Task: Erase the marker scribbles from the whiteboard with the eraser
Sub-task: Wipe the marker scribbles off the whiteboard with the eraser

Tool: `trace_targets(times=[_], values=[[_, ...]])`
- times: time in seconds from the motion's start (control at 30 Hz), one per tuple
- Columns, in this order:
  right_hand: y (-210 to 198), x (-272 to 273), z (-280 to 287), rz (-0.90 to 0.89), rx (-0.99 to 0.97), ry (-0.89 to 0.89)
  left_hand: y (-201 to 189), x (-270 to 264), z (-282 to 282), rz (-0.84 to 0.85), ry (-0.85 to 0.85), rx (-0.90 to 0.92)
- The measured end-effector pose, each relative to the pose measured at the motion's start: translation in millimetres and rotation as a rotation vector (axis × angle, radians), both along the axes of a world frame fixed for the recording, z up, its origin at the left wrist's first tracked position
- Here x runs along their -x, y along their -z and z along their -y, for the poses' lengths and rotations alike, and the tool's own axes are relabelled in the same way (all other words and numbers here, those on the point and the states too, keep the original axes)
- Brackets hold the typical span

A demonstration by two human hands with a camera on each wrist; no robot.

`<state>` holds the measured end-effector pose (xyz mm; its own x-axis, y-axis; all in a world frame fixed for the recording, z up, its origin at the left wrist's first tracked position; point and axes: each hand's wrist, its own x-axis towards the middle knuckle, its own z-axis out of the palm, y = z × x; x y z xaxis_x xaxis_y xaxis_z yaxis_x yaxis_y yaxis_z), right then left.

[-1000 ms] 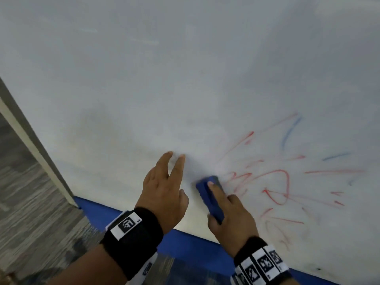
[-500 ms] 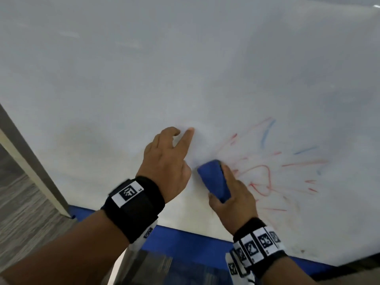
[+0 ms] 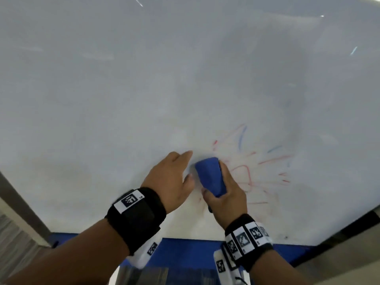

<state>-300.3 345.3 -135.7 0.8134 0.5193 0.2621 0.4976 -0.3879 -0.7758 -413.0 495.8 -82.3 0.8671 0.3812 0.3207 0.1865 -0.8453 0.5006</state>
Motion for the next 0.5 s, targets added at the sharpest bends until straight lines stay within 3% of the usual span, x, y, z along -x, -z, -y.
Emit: trace_targets(times=[0.1, 0.23, 0.37, 0.5], values=[[12.3, 5.4, -5.3, -0.090, 0.005, 0.031, 7.6, -9.6, 18.5, -0.094, 0.009, 0.297], [2.0, 10.4, -1.5, -0.064, 0.027, 0.017, 9.0, -23.5, 29.8, 0.008, -0.140, 0.572], [-16.0, 9.4, 7.2, 0.123, 0.196, -0.053, 4.3, -31.3, 33.5, 0.056, -0.235, 0.692], [-56.2, -12.1, 15.6, 0.268, 0.139, -0.050, -19.1, -33.6, 40.9, 0.141, -0.202, 0.682]])
